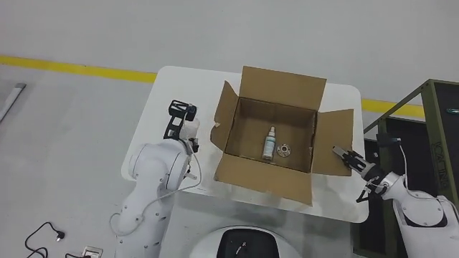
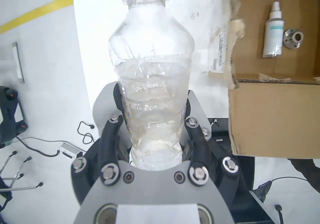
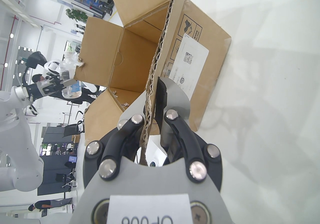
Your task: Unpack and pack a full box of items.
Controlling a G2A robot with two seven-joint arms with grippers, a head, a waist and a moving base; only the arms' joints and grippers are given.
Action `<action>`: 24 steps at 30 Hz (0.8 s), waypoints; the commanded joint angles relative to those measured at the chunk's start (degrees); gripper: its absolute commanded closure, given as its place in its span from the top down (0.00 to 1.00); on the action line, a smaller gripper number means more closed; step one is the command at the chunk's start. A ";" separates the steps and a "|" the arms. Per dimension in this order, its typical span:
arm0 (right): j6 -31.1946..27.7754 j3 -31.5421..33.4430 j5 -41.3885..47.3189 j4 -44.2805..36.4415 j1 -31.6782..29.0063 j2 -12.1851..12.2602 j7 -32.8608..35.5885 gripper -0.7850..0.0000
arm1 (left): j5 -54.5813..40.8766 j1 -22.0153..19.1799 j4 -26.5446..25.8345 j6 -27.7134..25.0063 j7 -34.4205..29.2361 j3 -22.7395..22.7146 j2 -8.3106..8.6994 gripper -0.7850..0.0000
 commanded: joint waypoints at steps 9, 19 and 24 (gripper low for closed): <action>-0.81 0.94 1.11 1.43 0.54 0.70 1.63 0.00 | 0.70 -0.32 7.84 -0.34 0.27 -1.11 0.37 0.00; -1.15 0.78 0.60 1.62 0.86 0.90 2.14 0.00 | -0.13 -0.46 10.23 0.75 1.01 -0.73 0.32 0.00; -1.15 0.78 0.60 1.62 0.86 0.90 2.14 0.00 | -0.13 -0.46 10.23 0.75 1.01 -0.73 0.32 0.00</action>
